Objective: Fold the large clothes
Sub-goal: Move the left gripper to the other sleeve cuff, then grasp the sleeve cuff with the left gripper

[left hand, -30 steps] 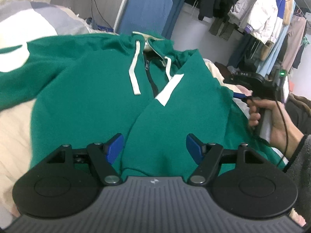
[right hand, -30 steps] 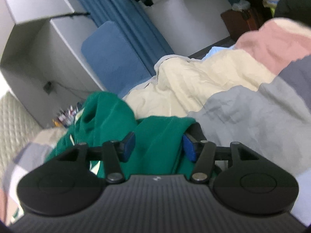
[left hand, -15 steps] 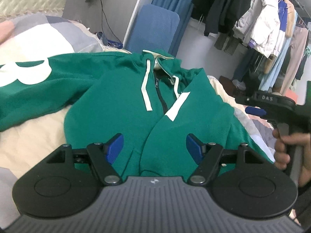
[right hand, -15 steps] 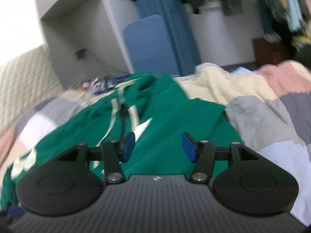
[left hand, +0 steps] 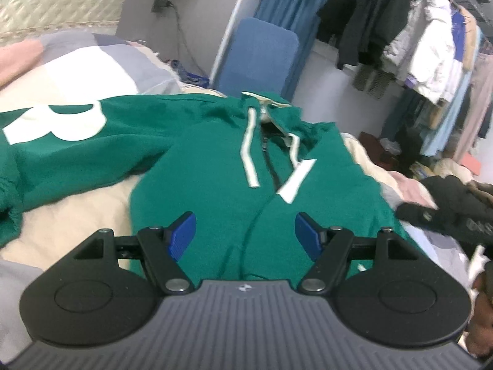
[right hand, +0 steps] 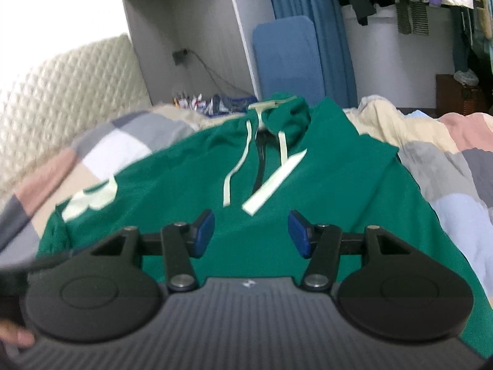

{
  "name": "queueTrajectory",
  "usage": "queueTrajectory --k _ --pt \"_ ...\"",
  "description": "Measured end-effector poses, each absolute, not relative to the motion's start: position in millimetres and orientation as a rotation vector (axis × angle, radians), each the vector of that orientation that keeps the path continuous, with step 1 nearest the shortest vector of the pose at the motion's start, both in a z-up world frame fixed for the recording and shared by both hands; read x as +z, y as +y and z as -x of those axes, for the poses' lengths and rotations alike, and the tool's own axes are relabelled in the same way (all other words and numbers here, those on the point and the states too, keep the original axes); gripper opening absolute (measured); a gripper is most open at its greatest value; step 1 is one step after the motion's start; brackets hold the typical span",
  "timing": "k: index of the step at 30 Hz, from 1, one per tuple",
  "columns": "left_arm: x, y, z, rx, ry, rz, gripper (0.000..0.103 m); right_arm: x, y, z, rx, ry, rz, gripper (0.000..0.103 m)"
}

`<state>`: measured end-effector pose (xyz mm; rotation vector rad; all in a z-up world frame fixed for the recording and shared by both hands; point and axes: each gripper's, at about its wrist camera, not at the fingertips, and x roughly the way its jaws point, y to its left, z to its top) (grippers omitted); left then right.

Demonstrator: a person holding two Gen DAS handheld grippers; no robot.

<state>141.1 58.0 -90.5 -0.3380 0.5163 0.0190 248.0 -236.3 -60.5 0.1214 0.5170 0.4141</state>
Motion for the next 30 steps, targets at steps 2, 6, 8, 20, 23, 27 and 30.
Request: queueTrajectory --k 2,6,8,20,23,27,30 --pt "-92.4 64.4 -143.9 0.054 0.519 0.336 0.075 -62.2 -235.6 -244.6 0.429 0.522 -0.124 0.064" --pt "-97.0 80.2 -151.8 0.162 0.502 0.321 0.075 -64.8 -233.4 -246.3 0.447 0.514 -0.13 0.081" --pt "-99.4 87.4 -155.8 0.235 0.494 0.299 0.075 -68.2 -232.2 -249.5 0.446 0.523 -0.13 0.081" --pt "-122.9 149.4 -172.7 0.692 0.499 0.248 0.075 -89.5 -236.0 -265.0 0.347 0.608 -0.116 0.081" --pt "-129.5 153.7 -172.4 0.844 0.474 0.112 0.075 -93.1 -237.8 -267.9 0.34 0.628 -0.137 0.081" --pt "-134.9 161.4 -166.2 0.968 0.445 0.027 0.075 -97.6 -237.3 -270.4 0.341 0.652 -0.15 0.081" --pt "-140.1 170.0 -168.9 1.004 0.493 0.005 0.075 -99.7 -233.8 -271.9 0.347 0.661 -0.14 0.081"
